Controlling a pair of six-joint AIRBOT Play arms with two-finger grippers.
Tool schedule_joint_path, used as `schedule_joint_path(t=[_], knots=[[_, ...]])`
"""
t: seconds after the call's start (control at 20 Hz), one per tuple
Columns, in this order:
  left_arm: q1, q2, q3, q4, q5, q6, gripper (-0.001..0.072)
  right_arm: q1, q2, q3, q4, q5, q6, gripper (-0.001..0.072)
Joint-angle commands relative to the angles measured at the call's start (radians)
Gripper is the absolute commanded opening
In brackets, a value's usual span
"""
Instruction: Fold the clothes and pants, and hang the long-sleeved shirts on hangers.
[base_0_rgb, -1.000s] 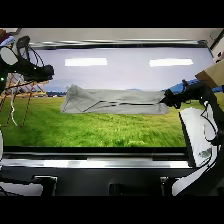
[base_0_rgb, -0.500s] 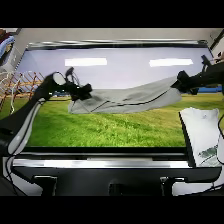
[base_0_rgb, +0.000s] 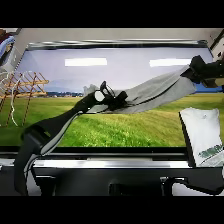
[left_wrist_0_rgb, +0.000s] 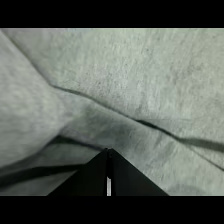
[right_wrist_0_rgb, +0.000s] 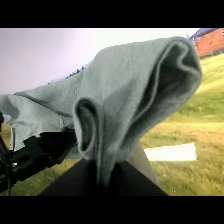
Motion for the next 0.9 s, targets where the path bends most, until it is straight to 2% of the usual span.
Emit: schedule_joint_path(t=[0.0, 0.2, 0.3, 0.4, 0.6, 0.85], knots=[[-0.076, -0.122, 0.137, -0.056, 0.053, -0.117, 0.0013, 0.001, 0.035, 0.005, 0.003, -0.011, 0.014, 0.0041], [-0.124, -0.253, 0.314, -0.162, 0.053, -0.144, 0.0013, 0.001, 0.038, 0.032, 0.008, -0.004, 0.014, 0.0041], [-0.130, -0.261, 0.315, -0.174, 0.036, -0.140, 0.0012, 0.001, 0.037, 0.034, 0.003, 0.014, 0.014, 0.0041], [-0.109, -0.243, 0.315, -0.172, -0.035, -0.071, 0.0013, 0.001, 0.035, 0.034, 0.001, 0.041, 0.013, 0.0041], [0.021, -0.116, 0.308, -0.149, -0.222, 0.141, 0.0012, 0.010, -0.011, 0.034, 0.062, 0.073, 0.010, 0.0041], [0.295, 0.189, 0.299, 0.118, -0.486, 0.249, 0.0013, 0.219, -0.075, 0.034, 0.071, 0.185, 0.020, 0.0040]])
